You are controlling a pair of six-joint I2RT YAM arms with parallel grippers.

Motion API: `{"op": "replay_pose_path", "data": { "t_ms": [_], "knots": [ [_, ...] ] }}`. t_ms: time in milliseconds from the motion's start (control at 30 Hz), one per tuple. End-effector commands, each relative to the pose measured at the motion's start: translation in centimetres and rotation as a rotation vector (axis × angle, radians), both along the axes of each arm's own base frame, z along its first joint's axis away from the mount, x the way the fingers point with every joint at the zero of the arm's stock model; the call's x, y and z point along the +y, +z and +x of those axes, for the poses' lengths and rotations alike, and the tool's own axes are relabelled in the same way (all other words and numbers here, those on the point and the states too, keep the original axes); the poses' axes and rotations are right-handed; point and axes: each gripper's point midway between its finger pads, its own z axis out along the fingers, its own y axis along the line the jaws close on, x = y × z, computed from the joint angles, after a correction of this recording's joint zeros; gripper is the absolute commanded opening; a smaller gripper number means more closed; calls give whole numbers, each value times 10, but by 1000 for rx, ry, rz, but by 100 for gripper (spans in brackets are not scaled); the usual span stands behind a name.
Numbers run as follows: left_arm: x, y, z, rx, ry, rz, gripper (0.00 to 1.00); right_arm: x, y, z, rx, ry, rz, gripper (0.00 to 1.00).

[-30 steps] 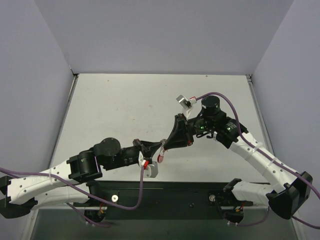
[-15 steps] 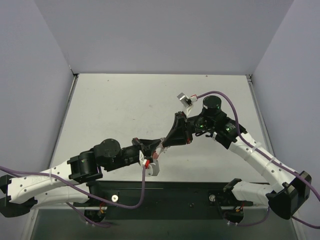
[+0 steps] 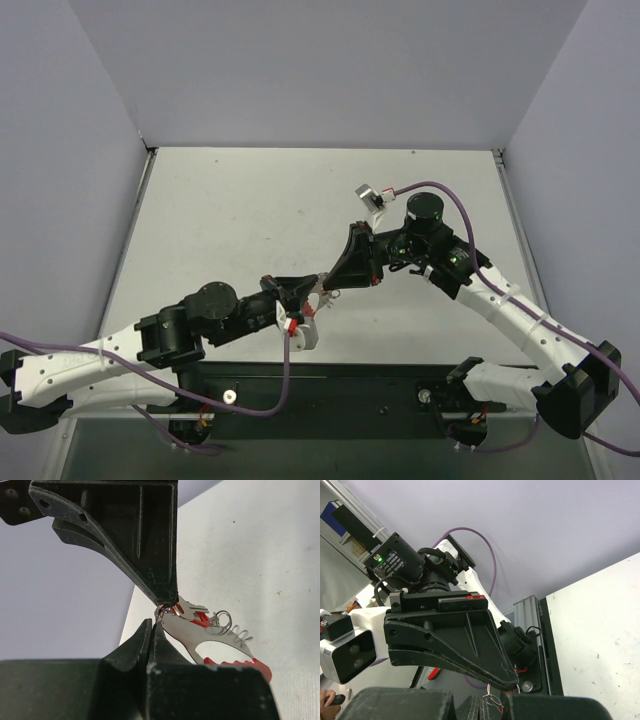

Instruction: Put the keys on the keyring

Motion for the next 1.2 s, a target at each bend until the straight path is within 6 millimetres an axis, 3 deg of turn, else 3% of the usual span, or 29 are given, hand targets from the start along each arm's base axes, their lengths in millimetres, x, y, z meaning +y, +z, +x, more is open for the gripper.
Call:
{"op": "replay_pose_path", "data": {
  "t_ms": [0, 333, 733, 867, 900, 933, 1000, 1067, 1167],
  "knots": [
    [26, 25, 29, -63, 202, -79, 0, -11, 14, -29, -2, 130, 42, 0],
    [34, 44, 24, -67, 195, -172, 0, -14, 3, -16, 23, 75, 23, 0],
    [29, 47, 19, -56, 158, -184, 0, -13, -2, -13, 30, 61, 9, 0],
    [29, 48, 18, -47, 151, -193, 0, -15, 0, 0, -23, -22, -12, 0],
    [29, 48, 18, -46, 151, -192, 0, -17, -8, 4, -4, -65, -60, 2],
    [29, 48, 18, -45, 150, -193, 0, -17, -3, 7, -78, -75, -53, 7],
    [29, 49, 18, -42, 150, -198, 0, -19, -5, 13, -106, -136, -79, 24],
    [28, 49, 17, -36, 147, -205, 0, -21, -1, 14, -149, -166, -72, 35],
    [27, 51, 16, -27, 137, -218, 0, -24, 2, 23, -217, -242, -77, 45]
  ]
}}
